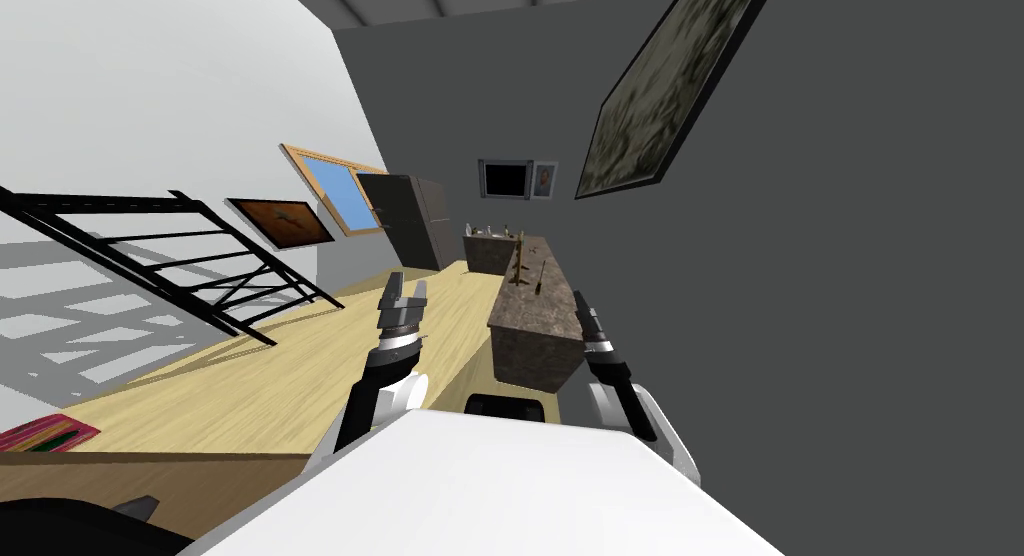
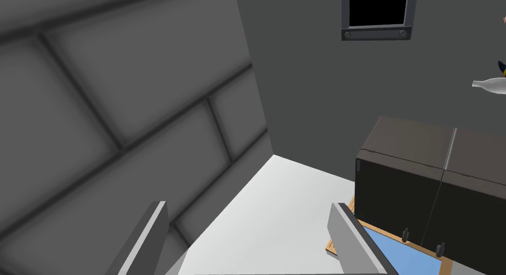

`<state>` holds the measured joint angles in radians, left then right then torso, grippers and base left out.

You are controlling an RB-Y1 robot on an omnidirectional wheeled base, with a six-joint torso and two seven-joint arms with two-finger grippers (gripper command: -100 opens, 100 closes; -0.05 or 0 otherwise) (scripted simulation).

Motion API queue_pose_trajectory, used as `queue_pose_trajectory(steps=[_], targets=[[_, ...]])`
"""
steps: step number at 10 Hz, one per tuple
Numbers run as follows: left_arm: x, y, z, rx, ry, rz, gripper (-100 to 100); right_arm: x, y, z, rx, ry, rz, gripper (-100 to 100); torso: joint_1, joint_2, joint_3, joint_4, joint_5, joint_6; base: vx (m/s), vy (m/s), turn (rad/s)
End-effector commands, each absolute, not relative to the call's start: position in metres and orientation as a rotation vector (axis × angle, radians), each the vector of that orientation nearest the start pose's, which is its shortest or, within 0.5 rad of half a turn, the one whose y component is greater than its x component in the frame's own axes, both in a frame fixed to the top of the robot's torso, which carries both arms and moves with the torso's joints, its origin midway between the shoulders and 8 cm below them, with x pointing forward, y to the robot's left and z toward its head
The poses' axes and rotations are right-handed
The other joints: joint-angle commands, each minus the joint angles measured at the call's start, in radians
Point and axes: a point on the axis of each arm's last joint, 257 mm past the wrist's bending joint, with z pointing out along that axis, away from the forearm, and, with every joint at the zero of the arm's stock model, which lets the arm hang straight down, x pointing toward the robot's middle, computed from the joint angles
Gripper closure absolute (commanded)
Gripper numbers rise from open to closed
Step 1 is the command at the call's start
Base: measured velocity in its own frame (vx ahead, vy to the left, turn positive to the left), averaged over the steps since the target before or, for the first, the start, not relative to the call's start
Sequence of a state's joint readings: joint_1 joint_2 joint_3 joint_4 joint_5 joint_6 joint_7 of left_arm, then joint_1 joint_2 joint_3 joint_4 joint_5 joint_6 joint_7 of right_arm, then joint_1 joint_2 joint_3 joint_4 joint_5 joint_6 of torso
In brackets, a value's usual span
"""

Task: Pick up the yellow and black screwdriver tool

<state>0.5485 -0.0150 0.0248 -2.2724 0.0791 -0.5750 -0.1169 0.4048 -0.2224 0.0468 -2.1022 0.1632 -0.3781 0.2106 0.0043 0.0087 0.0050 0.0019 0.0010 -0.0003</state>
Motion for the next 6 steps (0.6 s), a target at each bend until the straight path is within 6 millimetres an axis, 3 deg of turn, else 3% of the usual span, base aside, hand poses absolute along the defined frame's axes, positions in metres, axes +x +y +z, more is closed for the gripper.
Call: queue_pose_trajectory(steps=[1, 6], targets=[[0.325, 0.303, 0.02, -0.652, 0.561, -1.2, 0, 0.416, -0.231, -0.074, 0.352, 1.129, 0.917, -100, 0.0, 0.0, 0.0, 0.0, 0.0, 0.0, -0.153, 0.074, 0.152], [0.325, 0.303, 0.02, -0.653, 0.561, -1.2, 0, 0.442, -0.23, -0.111, 0.224, 1.252, 0.758, -100, -0.002, -0.003, -0.002, -0.001, 0.0, 0.001, -0.084, 0.053, 0.086]])
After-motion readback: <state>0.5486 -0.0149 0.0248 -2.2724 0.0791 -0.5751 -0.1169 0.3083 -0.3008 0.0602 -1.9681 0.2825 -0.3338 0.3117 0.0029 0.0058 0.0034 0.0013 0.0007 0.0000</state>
